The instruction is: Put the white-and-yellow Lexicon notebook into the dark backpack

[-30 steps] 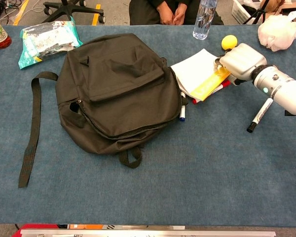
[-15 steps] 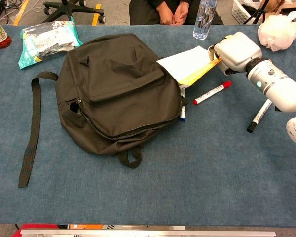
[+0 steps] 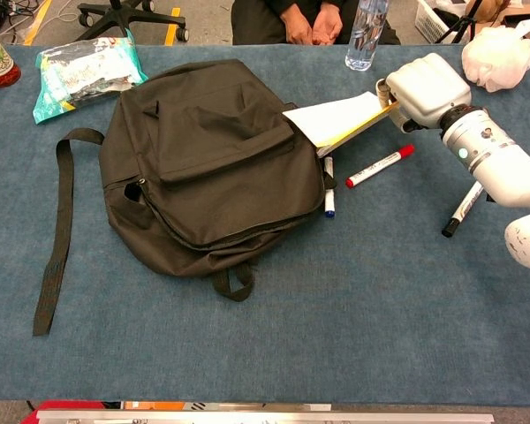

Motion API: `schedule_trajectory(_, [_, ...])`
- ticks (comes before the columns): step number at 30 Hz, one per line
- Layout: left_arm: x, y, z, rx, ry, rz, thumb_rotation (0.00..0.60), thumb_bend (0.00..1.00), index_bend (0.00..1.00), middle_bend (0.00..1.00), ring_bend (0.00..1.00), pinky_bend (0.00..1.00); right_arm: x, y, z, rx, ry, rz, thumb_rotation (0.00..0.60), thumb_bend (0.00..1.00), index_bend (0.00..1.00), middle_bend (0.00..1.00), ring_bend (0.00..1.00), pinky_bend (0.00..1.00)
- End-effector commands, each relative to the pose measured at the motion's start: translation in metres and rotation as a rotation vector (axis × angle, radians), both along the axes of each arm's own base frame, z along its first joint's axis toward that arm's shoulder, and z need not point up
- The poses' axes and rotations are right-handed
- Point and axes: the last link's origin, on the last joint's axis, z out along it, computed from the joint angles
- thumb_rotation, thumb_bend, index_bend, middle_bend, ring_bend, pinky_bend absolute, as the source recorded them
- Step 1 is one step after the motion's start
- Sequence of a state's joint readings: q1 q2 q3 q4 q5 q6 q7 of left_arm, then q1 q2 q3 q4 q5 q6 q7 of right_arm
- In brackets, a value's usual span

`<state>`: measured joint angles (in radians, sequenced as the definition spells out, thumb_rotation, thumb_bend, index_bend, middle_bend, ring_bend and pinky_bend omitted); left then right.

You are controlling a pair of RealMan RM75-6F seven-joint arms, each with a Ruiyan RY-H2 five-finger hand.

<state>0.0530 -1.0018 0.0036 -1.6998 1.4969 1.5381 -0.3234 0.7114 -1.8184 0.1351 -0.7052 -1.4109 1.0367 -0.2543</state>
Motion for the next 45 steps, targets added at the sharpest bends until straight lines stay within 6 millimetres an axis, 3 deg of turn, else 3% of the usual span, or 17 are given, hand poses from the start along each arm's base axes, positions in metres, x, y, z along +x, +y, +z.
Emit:
schedule_trajectory(1, [0.0, 0.0, 0.0, 0.0, -0.001, -0.001, 0.6, 0.1, 0.26, 0.19, 0.1, 0.08, 0.001, 0.002, 0.002, -0.006, -0.01, 0.012, 0.6, 0.37, 0.62, 0.59, 0.49, 0.63])
schedule_trajectory(15, [0.003, 0.001, 0.002, 0.007, -0.003, -0.011, 0.6, 0.1, 0.26, 0.19, 0.1, 0.08, -0.004, 0.014, 0.013, -0.06, -0.034, 0.042, 0.6, 0.35, 0.69, 0.69, 0.61, 0.75])
schedule_trajectory(20, [0.003, 0.001, 0.002, 0.01, -0.004, -0.013, 0.6, 0.1, 0.26, 0.19, 0.1, 0.08, -0.005, 0.022, 0.029, -0.13, -0.056, 0.101, 0.6, 0.35, 0.7, 0.72, 0.64, 0.76])
schedule_trajectory(35, [0.019, 0.023, -0.004, -0.109, 0.056, -0.127, 0.6, 0.1, 0.26, 0.19, 0.1, 0.08, -0.017, 0.052, 0.104, -0.335, -0.082, 0.248, 0.6, 0.34, 0.71, 0.73, 0.65, 0.76])
schedule_trajectory(45, [0.048, 0.058, -0.029, -0.312, 0.153, -0.362, 0.6, 0.1, 0.29, 0.19, 0.1, 0.09, -0.014, 0.088, 0.163, -0.436, -0.099, 0.281, 0.6, 0.33, 0.71, 0.73, 0.65, 0.76])
